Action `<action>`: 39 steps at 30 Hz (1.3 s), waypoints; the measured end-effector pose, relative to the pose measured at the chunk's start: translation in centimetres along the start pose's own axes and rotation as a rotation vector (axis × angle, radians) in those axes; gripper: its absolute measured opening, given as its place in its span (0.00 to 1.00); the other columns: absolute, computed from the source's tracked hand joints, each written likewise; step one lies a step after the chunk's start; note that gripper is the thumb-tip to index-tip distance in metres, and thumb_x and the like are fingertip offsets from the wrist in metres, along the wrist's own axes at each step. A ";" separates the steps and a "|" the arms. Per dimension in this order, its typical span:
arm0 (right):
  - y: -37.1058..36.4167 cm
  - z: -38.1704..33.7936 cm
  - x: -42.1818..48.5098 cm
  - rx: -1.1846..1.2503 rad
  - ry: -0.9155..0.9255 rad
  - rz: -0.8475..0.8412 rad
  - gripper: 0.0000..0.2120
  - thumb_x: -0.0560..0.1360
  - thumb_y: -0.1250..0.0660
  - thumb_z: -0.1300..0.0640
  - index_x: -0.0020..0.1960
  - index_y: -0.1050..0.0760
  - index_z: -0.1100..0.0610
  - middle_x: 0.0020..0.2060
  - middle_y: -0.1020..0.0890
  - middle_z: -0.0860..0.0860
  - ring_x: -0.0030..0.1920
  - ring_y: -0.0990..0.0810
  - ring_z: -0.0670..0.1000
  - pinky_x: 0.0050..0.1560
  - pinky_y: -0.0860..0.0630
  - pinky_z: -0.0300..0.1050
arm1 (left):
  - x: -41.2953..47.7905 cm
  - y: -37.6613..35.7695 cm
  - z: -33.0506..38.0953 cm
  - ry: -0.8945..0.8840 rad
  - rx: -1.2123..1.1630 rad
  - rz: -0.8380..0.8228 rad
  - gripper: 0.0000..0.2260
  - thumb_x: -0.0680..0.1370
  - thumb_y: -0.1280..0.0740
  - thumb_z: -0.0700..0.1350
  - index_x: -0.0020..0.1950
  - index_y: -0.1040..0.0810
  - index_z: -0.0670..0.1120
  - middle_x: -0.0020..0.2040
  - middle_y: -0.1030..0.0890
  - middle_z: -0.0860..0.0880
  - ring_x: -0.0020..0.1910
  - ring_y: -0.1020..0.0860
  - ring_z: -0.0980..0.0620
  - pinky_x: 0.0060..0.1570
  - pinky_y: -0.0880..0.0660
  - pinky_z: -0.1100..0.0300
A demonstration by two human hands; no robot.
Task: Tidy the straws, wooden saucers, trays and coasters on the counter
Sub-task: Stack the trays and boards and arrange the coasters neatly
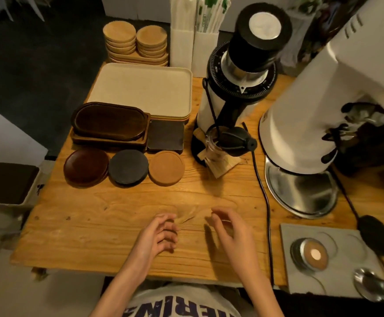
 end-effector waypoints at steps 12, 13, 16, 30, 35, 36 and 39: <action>9.0 3.6 -4.6 0.124 -0.136 0.294 0.10 0.79 0.36 0.52 0.59 0.27 0.42 0.50 0.20 0.38 0.53 0.22 0.35 0.50 0.27 0.27 | 0.9 -10.1 -2.5 -0.075 0.442 -0.139 0.08 0.80 0.38 0.42 0.59 0.25 0.46 0.45 0.19 0.41 0.37 0.22 0.47 0.35 0.24 0.55; 10.3 3.9 -5.1 0.100 -0.127 0.336 0.10 0.79 0.36 0.52 0.59 0.26 0.43 0.51 0.20 0.38 0.53 0.22 0.36 0.51 0.27 0.27 | 0.9 -11.2 -2.8 -0.092 0.489 -0.157 0.09 0.80 0.37 0.42 0.60 0.26 0.48 0.47 0.19 0.41 0.36 0.22 0.48 0.35 0.24 0.55; 15.0 5.0 -7.0 0.001 -0.084 0.503 0.10 0.78 0.38 0.51 0.59 0.25 0.47 0.50 0.21 0.37 0.53 0.22 0.35 0.51 0.28 0.25 | 0.7 -14.9 -4.3 -0.165 0.680 -0.247 0.13 0.78 0.34 0.45 0.61 0.29 0.56 0.50 0.19 0.47 0.37 0.19 0.54 0.35 0.22 0.62; 23.9 14.7 -9.7 -0.318 -0.296 0.678 0.08 0.79 0.35 0.53 0.54 0.21 0.55 0.44 0.19 0.48 0.43 0.21 0.47 0.45 0.23 0.44 | 1.5 -24.2 -8.3 -0.327 0.975 -0.451 0.27 0.71 0.26 0.53 0.68 0.31 0.59 0.47 0.25 0.53 0.39 0.24 0.54 0.39 0.25 0.60; 24.1 16.8 -9.9 0.081 -0.362 0.784 0.10 0.77 0.35 0.57 0.39 0.22 0.46 0.36 0.18 0.45 0.41 0.19 0.42 0.44 0.25 0.30 | 1.9 -24.7 -8.3 -0.335 1.028 -0.463 0.28 0.70 0.25 0.51 0.66 0.32 0.61 0.46 0.28 0.58 0.38 0.27 0.59 0.35 0.31 0.68; 24.0 17.0 -9.8 0.174 -0.365 0.820 0.13 0.78 0.36 0.58 0.37 0.21 0.47 0.35 0.17 0.46 0.40 0.18 0.45 0.45 0.23 0.34 | 2.0 -24.8 -8.3 -0.331 1.026 -0.468 0.28 0.70 0.24 0.50 0.66 0.32 0.61 0.45 0.28 0.58 0.37 0.28 0.59 0.35 0.31 0.68; 23.8 17.4 -9.3 0.313 -0.357 0.897 0.15 0.79 0.36 0.60 0.34 0.22 0.53 0.30 0.19 0.52 0.34 0.20 0.54 0.43 0.22 0.48 | 2.2 -24.9 -8.4 -0.324 1.055 -0.475 0.30 0.69 0.23 0.48 0.67 0.31 0.60 0.45 0.30 0.61 0.38 0.28 0.60 0.35 0.31 0.70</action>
Point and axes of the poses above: each hand's wrist, its own x-axis towards the middle knuckle, its own y-axis out of the back of the hand, z = x × y, the point moved 2 cm from there along x, towards the middle knuckle
